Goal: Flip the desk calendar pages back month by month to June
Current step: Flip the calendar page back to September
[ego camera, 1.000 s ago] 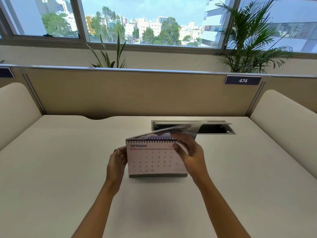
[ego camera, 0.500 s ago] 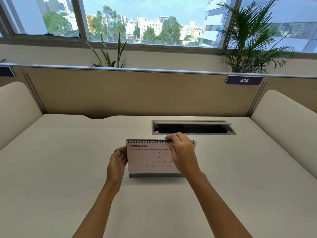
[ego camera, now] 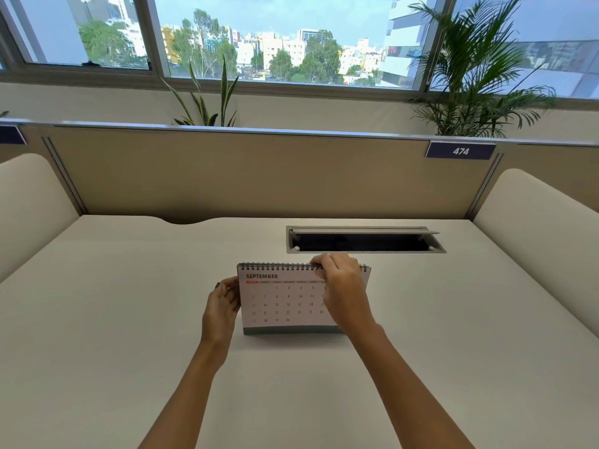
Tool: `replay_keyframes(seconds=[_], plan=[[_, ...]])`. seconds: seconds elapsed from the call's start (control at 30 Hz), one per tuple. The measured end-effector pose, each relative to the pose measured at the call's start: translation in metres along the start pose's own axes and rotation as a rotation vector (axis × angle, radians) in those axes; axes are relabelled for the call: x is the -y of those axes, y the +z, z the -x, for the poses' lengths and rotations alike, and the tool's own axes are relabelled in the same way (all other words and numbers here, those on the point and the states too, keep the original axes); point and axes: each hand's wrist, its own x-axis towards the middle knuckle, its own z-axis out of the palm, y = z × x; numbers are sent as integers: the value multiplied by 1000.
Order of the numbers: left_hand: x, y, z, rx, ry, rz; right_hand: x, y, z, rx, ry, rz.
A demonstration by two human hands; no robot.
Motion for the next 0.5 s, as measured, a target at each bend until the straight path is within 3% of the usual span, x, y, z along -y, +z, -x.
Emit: replay_keyframes(seconds=[0.5], plan=[[1,1,0,26,7,4,0,11,31,-157,-27,-13]])
